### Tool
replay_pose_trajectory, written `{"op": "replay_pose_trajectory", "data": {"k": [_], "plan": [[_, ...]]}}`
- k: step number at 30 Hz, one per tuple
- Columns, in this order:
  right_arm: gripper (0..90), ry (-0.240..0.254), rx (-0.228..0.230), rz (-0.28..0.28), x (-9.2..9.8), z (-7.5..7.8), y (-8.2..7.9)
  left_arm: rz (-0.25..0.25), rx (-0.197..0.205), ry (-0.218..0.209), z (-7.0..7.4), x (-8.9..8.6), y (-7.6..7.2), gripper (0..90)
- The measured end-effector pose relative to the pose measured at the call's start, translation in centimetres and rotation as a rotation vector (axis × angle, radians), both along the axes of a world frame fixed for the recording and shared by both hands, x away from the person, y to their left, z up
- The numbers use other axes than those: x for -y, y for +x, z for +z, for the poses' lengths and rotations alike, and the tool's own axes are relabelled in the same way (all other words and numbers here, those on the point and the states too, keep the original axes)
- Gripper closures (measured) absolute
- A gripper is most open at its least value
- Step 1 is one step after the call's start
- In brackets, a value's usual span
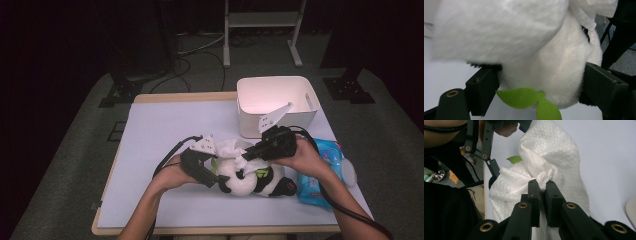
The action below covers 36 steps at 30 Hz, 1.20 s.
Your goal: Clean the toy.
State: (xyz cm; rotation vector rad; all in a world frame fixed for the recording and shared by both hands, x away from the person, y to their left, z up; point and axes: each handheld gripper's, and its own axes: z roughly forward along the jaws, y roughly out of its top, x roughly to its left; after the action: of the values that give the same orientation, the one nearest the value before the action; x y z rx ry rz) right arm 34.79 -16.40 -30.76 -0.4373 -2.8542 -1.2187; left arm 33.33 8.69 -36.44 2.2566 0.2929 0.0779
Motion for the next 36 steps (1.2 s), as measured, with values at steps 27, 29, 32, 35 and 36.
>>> {"op": "replay_pose_trajectory", "data": {"k": [27,29,32,35,36], "plan": [[83.8,-0.131,-0.032,0.026,-0.6,-4.0,-1.3,-0.002,-0.196,-0.014,-3.0,-1.9,2.0,16.0],[83.8,-0.136,-0.021,0.030,-0.7,-4.0,-1.5,-0.005,-0.213,-0.030,-3.1,-2.0,2.2,15.2],[83.8,-0.136,-0.019,0.035,-0.8,-4.2,-1.8,-0.012,-0.230,-0.044,-3.3,-2.2,2.4,13.7],[83.9,-0.133,-0.014,0.040,-0.8,-4.3,-2.1,-0.013,-0.247,-0.061,-3.4,-2.2,2.5,12.3],[83.9,-0.137,-0.008,0.041,-0.8,-4.3,-2.2,-0.015,-0.256,-0.063,-3.4,-2.2,2.5,11.1]]}}
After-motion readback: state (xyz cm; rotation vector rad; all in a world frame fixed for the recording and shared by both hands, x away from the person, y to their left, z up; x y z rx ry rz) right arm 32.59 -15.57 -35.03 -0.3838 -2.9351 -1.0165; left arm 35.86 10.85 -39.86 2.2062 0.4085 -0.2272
